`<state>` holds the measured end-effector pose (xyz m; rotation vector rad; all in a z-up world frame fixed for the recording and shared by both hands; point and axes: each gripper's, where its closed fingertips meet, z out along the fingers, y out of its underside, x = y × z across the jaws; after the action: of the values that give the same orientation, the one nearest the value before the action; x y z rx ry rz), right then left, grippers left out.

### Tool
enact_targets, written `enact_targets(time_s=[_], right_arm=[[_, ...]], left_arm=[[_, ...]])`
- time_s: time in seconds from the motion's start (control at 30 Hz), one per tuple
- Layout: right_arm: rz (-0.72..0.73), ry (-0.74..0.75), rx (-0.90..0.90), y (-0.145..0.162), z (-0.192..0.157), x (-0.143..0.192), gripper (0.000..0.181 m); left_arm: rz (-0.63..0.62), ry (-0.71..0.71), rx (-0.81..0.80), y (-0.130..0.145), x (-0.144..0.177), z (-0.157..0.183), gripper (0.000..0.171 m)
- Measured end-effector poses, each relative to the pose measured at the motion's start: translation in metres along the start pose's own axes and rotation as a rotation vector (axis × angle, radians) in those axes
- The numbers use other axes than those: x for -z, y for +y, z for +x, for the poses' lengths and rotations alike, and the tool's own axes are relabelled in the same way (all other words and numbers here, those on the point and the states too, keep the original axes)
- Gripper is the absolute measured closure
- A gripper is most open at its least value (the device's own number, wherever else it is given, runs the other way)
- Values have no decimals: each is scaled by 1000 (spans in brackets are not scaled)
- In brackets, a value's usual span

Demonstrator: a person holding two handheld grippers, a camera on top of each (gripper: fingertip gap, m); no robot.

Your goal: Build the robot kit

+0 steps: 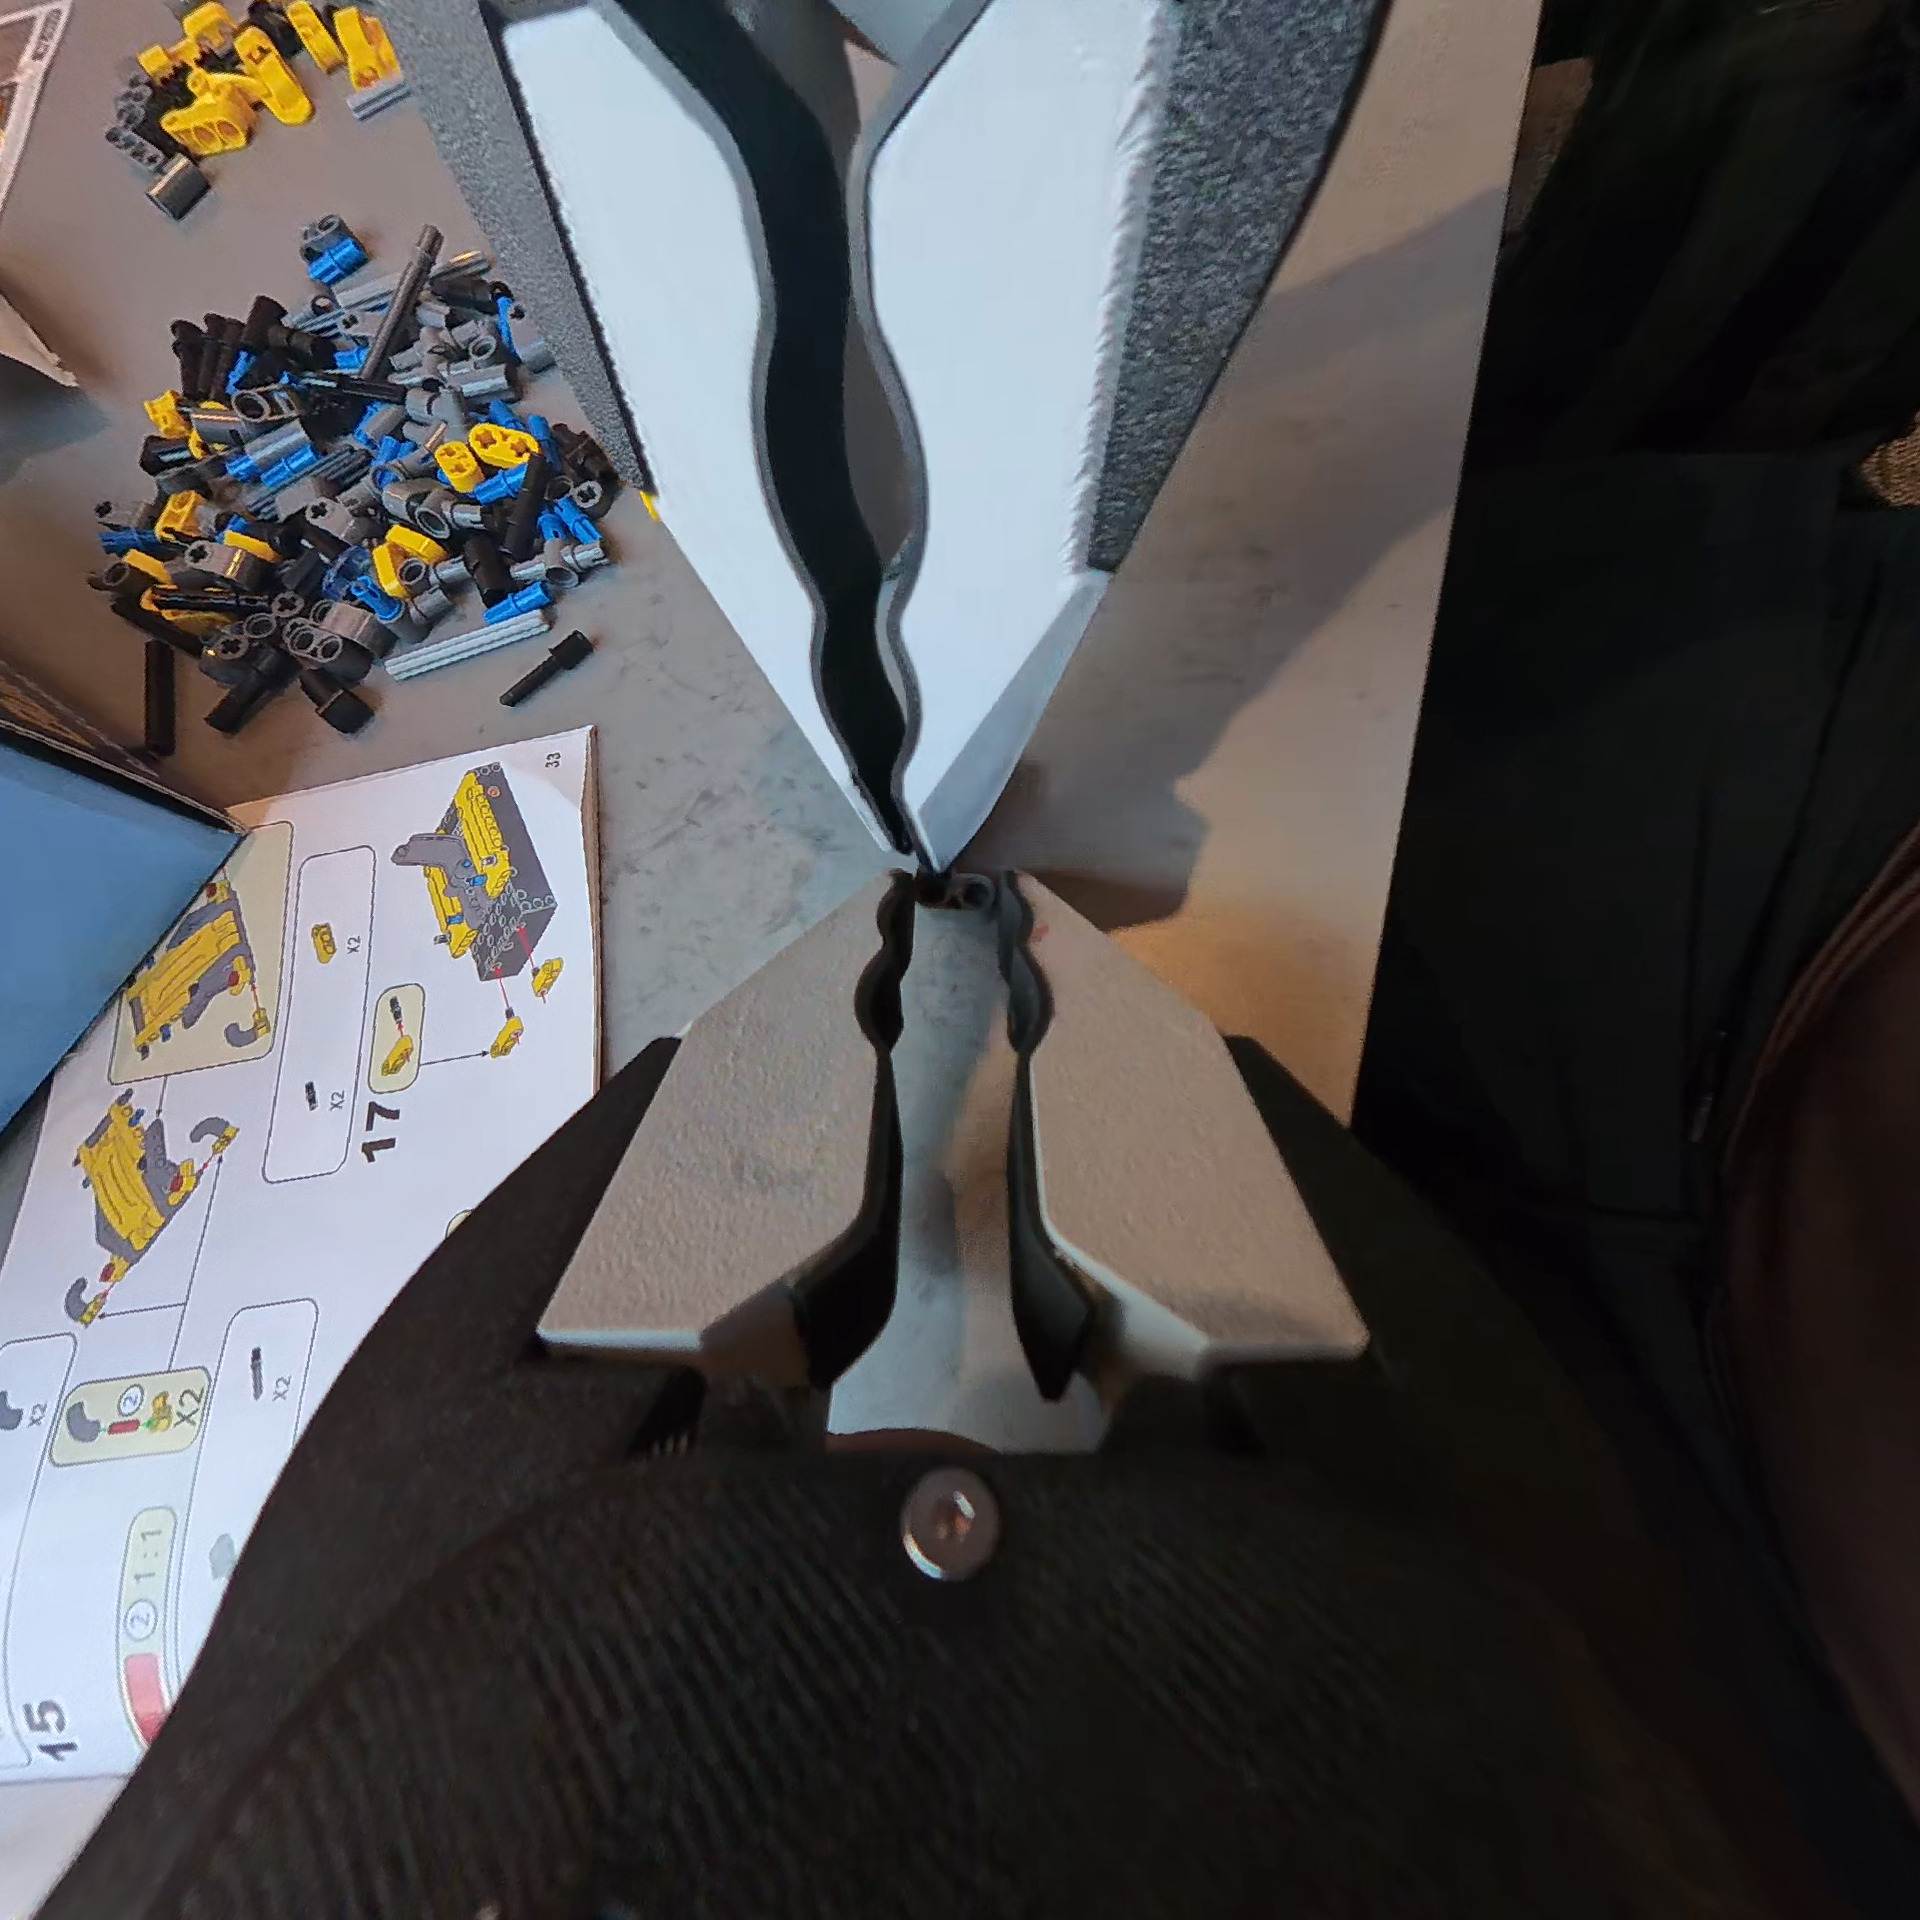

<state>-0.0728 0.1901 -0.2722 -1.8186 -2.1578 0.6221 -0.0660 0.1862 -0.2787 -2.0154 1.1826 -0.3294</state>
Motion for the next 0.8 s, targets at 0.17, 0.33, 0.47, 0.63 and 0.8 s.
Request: enact_targets(time_s=[0.17, 0.33, 0.47, 0.63, 0.8], right_arm=[[116, 11, -34, 1, 0, 5, 178], [196, 66, -77, 9, 6, 12, 178], [203, 91, -58, 15, 3, 10, 178], [378, 21, -192, -6, -2, 26, 178], [560, -54, -403, -15, -4, 36, 178]], left_arm=[[1, -9, -12, 0, 0, 0, 159], [1, 4, 4, 0, 0, 0, 158], [1, 7, 7, 0, 0, 0, 159], [0, 15, 19, 0, 1, 0, 159], [-1, 8, 14, 1, 1, -1, 159]])
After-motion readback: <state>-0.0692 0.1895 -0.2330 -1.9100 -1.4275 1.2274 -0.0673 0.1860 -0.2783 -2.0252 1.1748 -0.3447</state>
